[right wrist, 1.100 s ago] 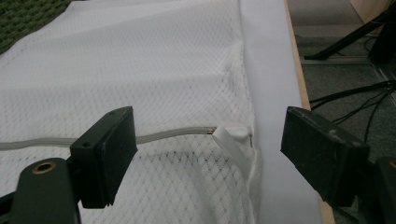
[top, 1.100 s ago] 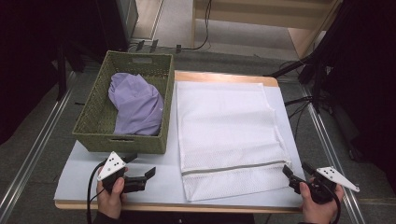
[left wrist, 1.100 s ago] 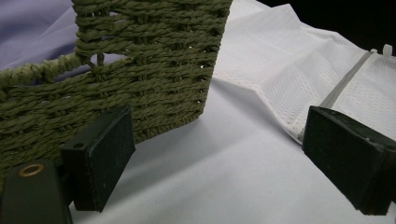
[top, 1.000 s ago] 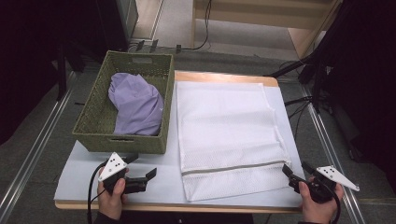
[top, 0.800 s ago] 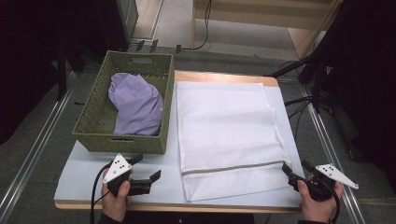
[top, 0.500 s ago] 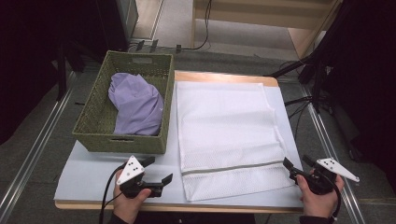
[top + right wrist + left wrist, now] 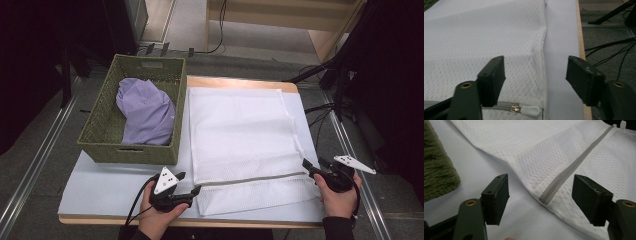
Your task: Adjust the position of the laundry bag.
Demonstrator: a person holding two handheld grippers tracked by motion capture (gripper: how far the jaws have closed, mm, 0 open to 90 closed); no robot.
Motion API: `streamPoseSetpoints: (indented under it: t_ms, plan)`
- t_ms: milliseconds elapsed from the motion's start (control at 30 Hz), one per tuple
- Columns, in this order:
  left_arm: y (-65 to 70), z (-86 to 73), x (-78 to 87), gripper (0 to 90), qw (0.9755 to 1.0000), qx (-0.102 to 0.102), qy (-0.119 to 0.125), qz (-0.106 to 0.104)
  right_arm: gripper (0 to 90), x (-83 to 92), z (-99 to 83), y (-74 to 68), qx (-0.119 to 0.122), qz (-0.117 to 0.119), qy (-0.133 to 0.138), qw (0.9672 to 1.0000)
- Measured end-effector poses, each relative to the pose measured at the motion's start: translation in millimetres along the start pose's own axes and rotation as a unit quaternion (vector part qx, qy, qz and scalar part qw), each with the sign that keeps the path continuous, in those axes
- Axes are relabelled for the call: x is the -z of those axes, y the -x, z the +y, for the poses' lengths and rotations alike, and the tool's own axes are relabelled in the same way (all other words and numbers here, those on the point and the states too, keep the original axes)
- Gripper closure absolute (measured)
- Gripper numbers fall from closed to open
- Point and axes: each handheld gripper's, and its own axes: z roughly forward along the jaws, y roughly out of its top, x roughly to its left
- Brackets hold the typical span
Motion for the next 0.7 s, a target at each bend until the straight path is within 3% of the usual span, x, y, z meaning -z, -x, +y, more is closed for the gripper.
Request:
streamPoseSetpoints:
  t_ms: [67,167,233,433,567,700]
  plan:
    - [3.0,1.4,-4.1,33.7,0.9999,-0.001,-0.005,-0.01,39.2,-5.6,0.4,2.6,-0.003,-0.003,-0.011,0.9999]
    - [5.8,1.9,-7.5,36.7,0.9999,-0.006,-0.011,-0.011,42.9,-9.6,0.1,4.3,-0.005,-0.008,-0.016,0.9998]
    - [9.9,2.4,-12.6,38.1,0.9997,-0.009,-0.02,-0.01,47.5,-16.1,-1.9,5.8,-0.011,-0.003,-0.032,0.9994]
    - [14.3,2.8,-17.9,45.6,0.9991,-0.018,-0.037,0.005,59.3,-20.8,-4.6,3.7,-0.01,0.017,-0.057,0.9982]
    - [15.7,2.9,-20.9,53.6,0.9979,-0.027,-0.057,0.012,67.2,-22.6,-6.1,2.7,-0.01,0.017,-0.068,0.9975]
    - [17.1,3.2,-22.9,63.1,0.9974,-0.031,-0.061,0.021,74.2,-22.7,-6.6,2.5,-0.011,0.015,-0.069,0.9974]
